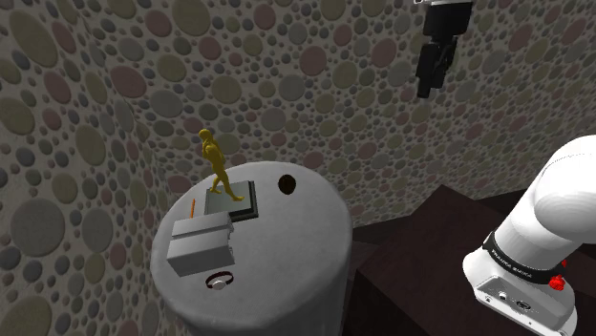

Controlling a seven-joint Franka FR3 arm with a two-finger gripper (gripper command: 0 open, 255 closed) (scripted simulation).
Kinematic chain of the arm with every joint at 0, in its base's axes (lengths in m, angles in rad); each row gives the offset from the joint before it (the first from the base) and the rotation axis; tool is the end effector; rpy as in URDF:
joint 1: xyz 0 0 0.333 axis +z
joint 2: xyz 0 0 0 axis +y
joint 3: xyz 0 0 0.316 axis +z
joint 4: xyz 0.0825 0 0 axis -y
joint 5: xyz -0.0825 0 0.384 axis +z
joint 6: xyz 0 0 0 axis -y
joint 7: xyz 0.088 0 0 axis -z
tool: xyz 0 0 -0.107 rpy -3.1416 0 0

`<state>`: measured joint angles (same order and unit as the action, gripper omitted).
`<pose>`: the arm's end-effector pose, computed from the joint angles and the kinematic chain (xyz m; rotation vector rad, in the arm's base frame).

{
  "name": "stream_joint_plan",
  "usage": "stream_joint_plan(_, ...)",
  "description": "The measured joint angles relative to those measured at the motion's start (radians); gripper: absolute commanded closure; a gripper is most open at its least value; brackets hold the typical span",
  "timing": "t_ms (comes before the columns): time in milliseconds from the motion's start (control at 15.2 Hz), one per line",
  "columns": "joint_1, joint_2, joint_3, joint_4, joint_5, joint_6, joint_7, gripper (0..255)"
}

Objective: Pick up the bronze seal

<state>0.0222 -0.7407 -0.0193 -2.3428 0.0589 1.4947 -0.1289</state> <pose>0.3101 0.0060 0.5767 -3.0519 -0.2123 0.1576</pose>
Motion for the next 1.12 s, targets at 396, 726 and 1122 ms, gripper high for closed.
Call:
stream_joint_plan(396,0.003,0.044,0.044,-0.083,0.030,0.157,0.064,0)
stream_joint_plan(726,0.005,0.142,0.095,-0.137,0.057,0.350,0.138,0)
stream_joint_plan(1122,0.005,0.316,0.159,-0.162,0.073,0.600,0.234,0)
